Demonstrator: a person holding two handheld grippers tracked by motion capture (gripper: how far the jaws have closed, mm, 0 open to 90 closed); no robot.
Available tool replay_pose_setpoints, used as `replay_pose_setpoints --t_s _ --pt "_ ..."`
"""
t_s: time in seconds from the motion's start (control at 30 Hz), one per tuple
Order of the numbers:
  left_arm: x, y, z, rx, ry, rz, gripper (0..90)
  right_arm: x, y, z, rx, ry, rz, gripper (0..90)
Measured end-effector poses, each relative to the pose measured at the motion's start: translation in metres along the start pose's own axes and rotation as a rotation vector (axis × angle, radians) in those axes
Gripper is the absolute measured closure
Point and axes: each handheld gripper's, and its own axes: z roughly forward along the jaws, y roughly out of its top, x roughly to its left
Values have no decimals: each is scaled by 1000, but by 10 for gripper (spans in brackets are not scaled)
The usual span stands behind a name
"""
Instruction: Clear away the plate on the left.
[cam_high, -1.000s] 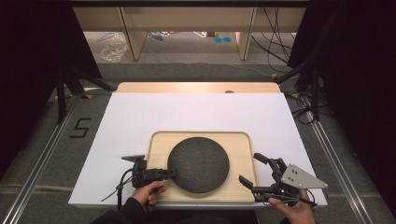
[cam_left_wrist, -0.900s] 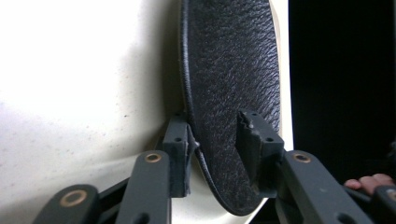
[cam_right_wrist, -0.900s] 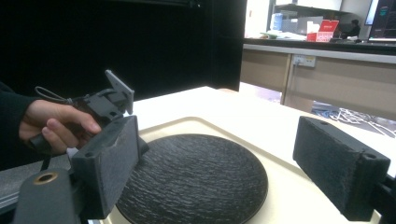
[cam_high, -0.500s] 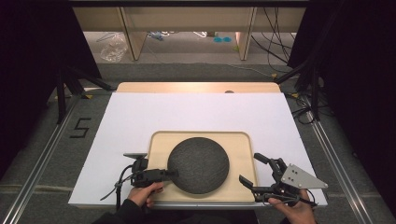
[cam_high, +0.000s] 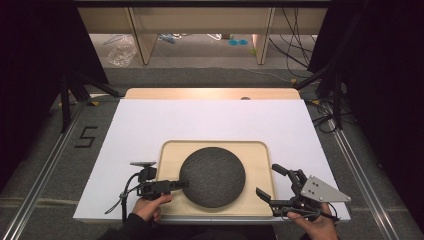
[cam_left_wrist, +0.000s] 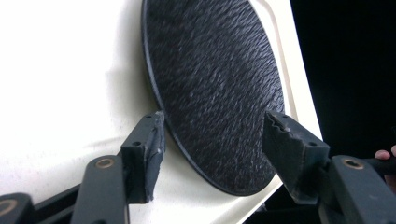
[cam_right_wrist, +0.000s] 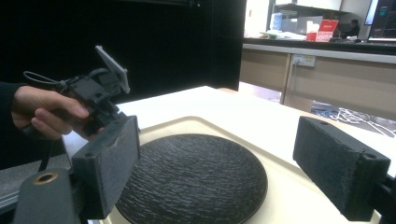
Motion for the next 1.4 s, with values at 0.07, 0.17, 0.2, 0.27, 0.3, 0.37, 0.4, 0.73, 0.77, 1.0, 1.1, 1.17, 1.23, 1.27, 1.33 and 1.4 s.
replay_pose_setpoints --t_s 0.07,0.17,0.2,0.27,0.3,0.37,0.4,0.73,0.77,1.0,1.1,1.17,1.23,1.27,1.33,1.4 --pt "-3 -1 0 -4 20 25 354 0 0 0 5 -2 -3 159" --pt "-5 -1 -2 -20 12 46 346 0 0 0 2 -2 -3 159" --pt "-6 -1 -3 -23 13 64 346 0 0 0 2 -2 -3 159" --pt "-9 -1 -5 -33 8 112 339 0 0 0 2 -2 -3 159" --pt "-11 -1 -6 -42 10 134 330 0 0 0 1 -3 -4 159" --pt "-16 -2 -7 -58 8 168 300 0 0 0 0 -2 -6 159" --pt "-17 -2 -7 -63 -1 187 300 0 0 0 0 -2 -6 159" --pt "-34 -7 -23 -191 -25 370 265 0 0 0 2 -8 -6 159" --pt "-35 -8 -25 -198 -22 392 244 0 0 0 3 -7 -7 159" --pt "-44 -13 -37 -285 -25 534 237 0 0 1 -3 -12 -3 159" --pt "-49 -18 -42 -328 1 584 233 0 0 0 4 -5 -4 159" --pt "-52 -21 -45 -347 34 665 233 0 -1 1 -9 2 -1 159" --pt "-56 -25 -47 -369 42 705 229 0 -1 1 -7 1 -1 159" --pt "-56 -26 -48 -375 34 722 229 0 -1 1 -9 1 0 159" --pt "-58 -29 -50 -386 37 732 229 0 0 1 -1 -7 -1 159" --pt "-59 -32 -52 -406 60 758 230 0 -1 1 -8 -10 -3 159"
